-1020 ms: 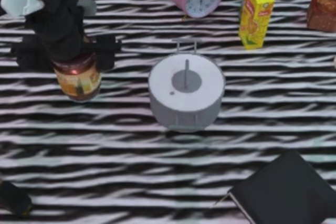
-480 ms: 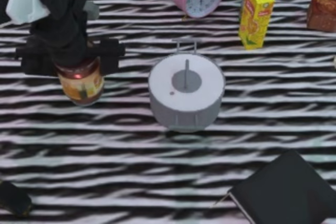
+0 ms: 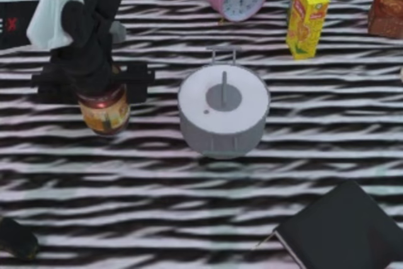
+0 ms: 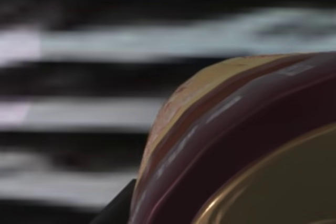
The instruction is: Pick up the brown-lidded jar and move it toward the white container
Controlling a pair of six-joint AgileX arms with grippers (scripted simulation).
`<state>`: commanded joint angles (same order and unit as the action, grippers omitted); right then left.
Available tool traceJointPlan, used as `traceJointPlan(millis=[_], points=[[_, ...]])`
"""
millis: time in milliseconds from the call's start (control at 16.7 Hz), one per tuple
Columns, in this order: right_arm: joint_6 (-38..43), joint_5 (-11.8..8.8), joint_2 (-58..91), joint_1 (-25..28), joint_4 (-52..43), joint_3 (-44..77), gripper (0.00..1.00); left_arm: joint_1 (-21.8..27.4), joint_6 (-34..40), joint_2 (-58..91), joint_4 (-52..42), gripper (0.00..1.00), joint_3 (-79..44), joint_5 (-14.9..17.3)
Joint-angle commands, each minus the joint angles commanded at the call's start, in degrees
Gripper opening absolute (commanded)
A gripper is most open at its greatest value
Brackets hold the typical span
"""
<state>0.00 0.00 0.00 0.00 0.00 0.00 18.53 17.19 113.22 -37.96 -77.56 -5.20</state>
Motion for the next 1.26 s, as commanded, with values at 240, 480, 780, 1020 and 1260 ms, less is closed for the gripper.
traceJointPlan(millis=[240,480,780,1020,1260], points=[[0.0,0.0,0.0,0.0,0.0,0.0,1.00,0.0,0.0,0.0,0.0,0.15,0.0,0.0],[0.0,0.0,0.0,0.0,0.0,0.0,1.00,0.0,0.0,0.0,0.0,0.45,0.0,0.0],[0.0,0.0,0.0,0.0,0.0,0.0,1.00,0.0,0.0,0.0,0.0,0.83,0.0,0.0],[0.0,0.0,0.0,0.0,0.0,0.0,1.00,0.0,0.0,0.0,0.0,1.00,0.0,0.0],[0.0,0.0,0.0,0.0,0.0,0.0,1.00,0.0,0.0,0.0,0.0,1.00,0.0,0.0]])
